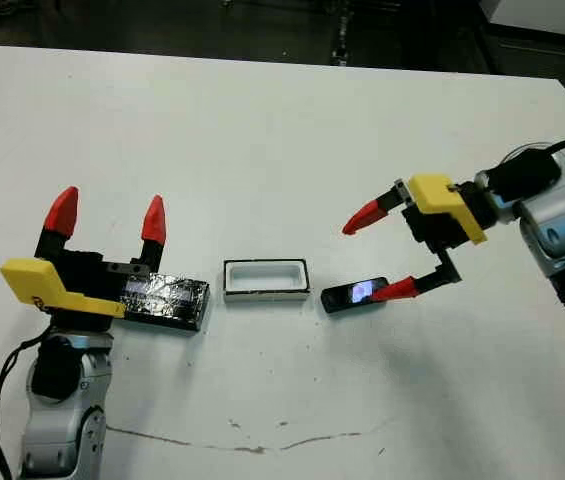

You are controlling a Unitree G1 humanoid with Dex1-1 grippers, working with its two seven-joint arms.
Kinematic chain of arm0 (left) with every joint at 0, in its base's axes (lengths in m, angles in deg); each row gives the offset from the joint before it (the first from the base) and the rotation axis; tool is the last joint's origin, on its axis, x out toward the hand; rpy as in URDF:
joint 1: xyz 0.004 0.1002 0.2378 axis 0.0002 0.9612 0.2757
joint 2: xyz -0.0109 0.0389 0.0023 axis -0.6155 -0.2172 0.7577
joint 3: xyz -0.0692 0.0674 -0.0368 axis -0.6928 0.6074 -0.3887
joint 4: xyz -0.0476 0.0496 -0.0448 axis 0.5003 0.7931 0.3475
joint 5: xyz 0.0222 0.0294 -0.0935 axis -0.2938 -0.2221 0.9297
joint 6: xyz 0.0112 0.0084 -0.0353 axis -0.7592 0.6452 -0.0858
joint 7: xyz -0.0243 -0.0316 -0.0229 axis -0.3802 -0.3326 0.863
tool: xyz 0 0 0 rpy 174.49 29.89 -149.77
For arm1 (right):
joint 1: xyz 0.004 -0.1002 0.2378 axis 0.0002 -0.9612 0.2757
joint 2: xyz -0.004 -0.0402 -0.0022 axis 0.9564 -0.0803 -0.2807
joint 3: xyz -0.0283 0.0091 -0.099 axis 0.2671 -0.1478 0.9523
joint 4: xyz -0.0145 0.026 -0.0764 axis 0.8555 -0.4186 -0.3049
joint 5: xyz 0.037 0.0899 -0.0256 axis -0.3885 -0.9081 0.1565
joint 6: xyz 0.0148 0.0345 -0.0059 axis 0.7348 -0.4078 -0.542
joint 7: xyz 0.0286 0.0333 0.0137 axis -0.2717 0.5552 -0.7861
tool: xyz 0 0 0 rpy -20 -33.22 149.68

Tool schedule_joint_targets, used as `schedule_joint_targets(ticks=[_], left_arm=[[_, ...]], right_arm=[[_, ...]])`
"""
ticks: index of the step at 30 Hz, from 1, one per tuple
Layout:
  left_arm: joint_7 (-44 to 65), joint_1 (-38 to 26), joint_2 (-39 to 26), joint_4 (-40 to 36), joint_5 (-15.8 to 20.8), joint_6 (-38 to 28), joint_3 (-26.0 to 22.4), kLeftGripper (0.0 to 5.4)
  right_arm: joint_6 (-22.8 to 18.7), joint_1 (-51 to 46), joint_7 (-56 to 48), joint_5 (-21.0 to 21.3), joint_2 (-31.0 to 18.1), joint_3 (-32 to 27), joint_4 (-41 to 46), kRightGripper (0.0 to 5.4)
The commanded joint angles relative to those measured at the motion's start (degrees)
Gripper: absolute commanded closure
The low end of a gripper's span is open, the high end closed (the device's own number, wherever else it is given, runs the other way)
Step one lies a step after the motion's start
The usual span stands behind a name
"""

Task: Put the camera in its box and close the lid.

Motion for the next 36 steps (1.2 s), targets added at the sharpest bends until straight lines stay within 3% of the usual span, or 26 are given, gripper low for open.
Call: schedule_joint_targets(ticks=[1,15,18,21,30,36], left_arm=[[0.45,0.39,-0.43,0.37,-0.1,0.07,0.04,0.02],[0.79,0.99,-0.72,0.01,-0.14,0.71,0.24,0.02],[0.75,1.08,-0.5,0.0,-0.07,0.68,0.29,0.0],[1.05,0.67,-0.6,-0.35,0.59,1.17,0.31,0.0],[1.11,0.74,-0.59,-0.25,0.39,1.24,0.2,0.0],[1.32,0.79,-0.57,-0.29,0.42,1.19,0.23,0.0]], right_arm=[[-0.34,-1.71,1.0,1.52,0.47,0.43,-0.11,0.0],[-2.52,-9.88,7.42,3.9,1.58,0.19,3.99,0.0],[-1.6,-13.65,12.57,6.07,2.5,0.72,4.94,0.75],[1.21,-17.76,18.53,10.4,3.38,2.19,5.42,0.95],[3.56,-17.94,19.69,10.2,2.82,3.16,5.29,2.06],[1.82,-17.5,19.15,9.83,2.43,3.3,6.02,2.88]])
